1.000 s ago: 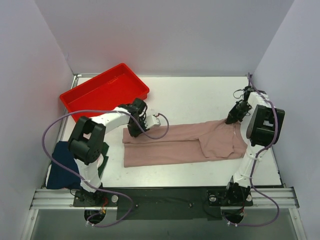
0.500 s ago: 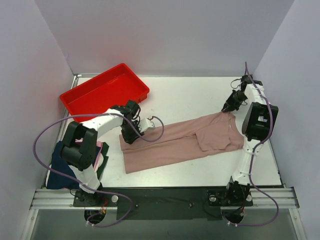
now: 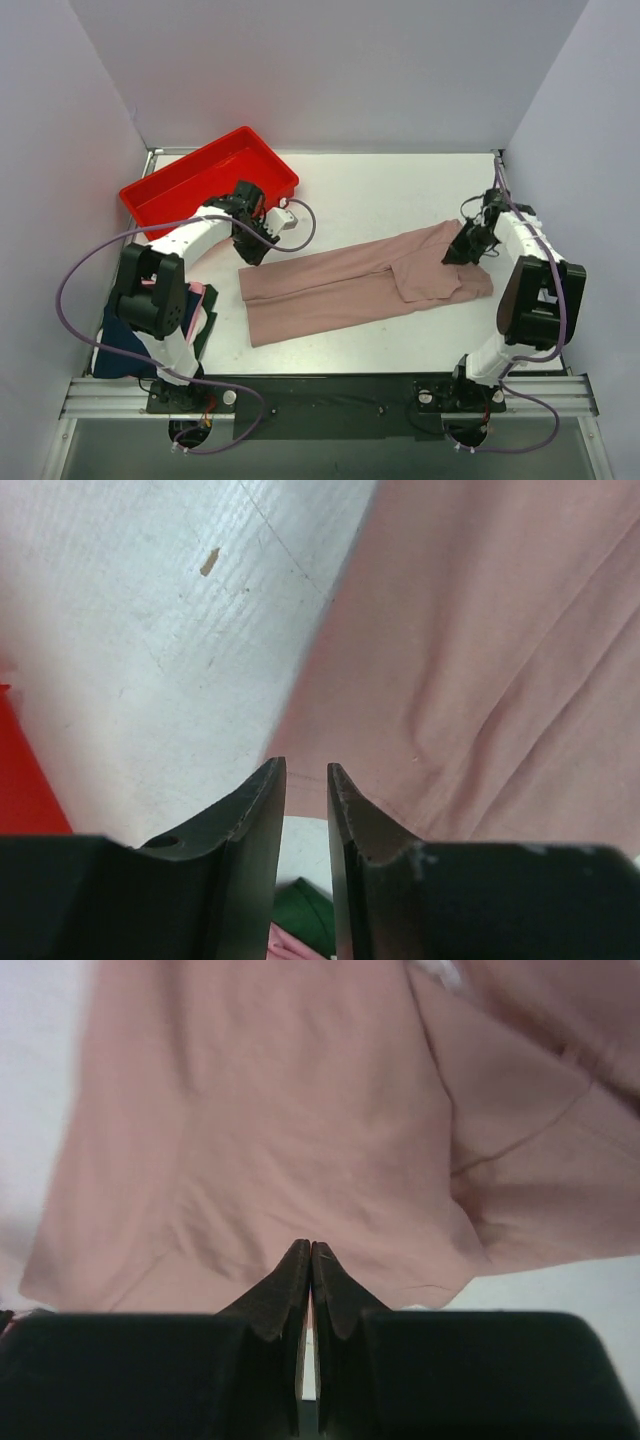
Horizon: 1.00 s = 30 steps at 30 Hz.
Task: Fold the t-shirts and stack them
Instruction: Rotate the tshirt 45 degrees
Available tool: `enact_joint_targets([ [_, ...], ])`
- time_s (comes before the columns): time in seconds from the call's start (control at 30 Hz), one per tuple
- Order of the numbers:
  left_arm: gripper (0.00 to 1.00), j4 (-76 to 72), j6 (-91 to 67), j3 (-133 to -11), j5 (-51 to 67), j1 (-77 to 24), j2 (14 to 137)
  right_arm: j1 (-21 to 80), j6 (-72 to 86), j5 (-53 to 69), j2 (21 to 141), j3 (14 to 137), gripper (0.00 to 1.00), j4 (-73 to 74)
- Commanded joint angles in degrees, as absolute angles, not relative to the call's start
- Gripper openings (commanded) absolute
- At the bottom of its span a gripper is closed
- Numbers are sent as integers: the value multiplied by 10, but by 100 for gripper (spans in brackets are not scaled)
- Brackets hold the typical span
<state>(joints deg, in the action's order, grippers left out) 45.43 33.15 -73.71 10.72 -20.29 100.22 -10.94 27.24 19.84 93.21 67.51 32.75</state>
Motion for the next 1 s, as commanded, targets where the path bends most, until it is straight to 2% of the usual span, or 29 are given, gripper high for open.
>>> enact_joint_targets([
  [0.0, 29, 403, 280, -708, 92, -189, 1015, -126, 330, 189, 961, 591, 0, 328],
  [0.1, 27, 410, 287, -686, 90, -182, 1020, -152, 331, 175, 1011, 594, 0, 329],
  [0.23, 26, 417, 314, -644, 91, -184, 1002, -161, 313, 171, 1101, 681, 0, 354],
  [0.4, 28, 426, 379, -542, 137, -202, 929, -143, 332, 193, 1214, 874, 0, 367],
  [0.53, 32, 493, 378, -498, 191, -214, 865, -108, 352, 279, 1333, 1039, 0, 371],
  [0.7, 37, 606, 452, -519, 242, -225, 755, -87, 325, 318, 1347, 1185, 1, 370],
  [0.8, 40, 609, 464, -546, 228, -236, 731, -92, 297, 262, 1289, 1182, 21, 367],
  [0.93, 44, 550, 440, -549, 227, -252, 737, -112, 278, 180, 1210, 1104, 39, 364],
  [0.97, 46, 537, 436, -547, 230, -251, 737, -125, 286, 169, 1204, 1077, 41, 366],
])
